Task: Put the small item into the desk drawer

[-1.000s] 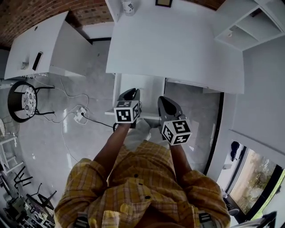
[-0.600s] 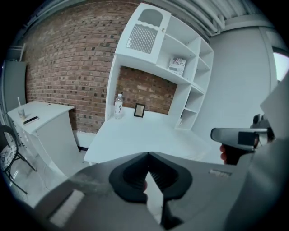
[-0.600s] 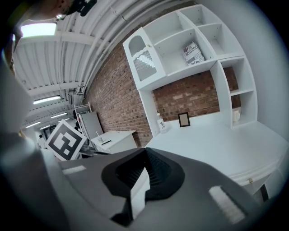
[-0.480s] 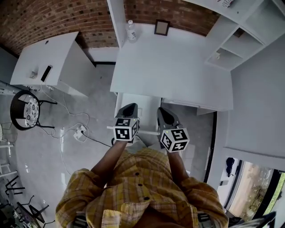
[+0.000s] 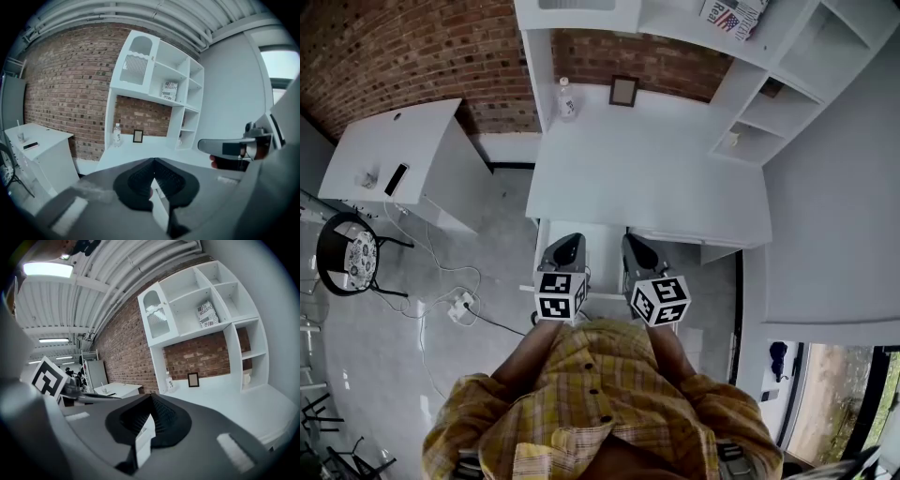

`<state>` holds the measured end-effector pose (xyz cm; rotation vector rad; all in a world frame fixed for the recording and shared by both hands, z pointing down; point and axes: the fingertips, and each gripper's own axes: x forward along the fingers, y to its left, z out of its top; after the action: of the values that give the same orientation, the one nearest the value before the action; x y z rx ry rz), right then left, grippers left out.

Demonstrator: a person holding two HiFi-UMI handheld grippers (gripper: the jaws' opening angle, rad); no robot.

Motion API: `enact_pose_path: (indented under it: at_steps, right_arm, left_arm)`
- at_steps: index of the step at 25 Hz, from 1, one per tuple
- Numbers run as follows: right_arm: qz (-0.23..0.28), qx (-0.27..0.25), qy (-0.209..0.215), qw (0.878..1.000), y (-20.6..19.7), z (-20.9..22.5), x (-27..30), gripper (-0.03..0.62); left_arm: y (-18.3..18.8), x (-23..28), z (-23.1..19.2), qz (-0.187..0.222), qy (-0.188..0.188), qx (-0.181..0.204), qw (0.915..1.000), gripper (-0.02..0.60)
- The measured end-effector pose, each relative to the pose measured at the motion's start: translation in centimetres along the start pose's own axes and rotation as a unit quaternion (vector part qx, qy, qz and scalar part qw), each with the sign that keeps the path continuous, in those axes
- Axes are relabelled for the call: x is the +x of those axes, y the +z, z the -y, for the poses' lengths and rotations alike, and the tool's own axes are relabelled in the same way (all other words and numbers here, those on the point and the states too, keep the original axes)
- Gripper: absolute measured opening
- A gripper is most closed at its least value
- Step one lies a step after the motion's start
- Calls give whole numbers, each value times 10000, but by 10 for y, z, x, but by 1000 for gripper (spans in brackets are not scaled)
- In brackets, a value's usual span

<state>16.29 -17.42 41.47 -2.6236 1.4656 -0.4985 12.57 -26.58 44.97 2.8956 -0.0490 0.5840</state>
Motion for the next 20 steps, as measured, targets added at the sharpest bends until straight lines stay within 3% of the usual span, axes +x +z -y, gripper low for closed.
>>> enact_pose_path:
  at_steps: [7,20]
  right_arm:
    - [186,-141,-74,9997,13,-1,-5,-2]
    - [389,-182,-144,9990,24,-1,-9,-2]
  left_arm:
    - [22,-11,8,372,-65,133,9992,3]
    - [34,-21,12,610,-76,264,9978,3]
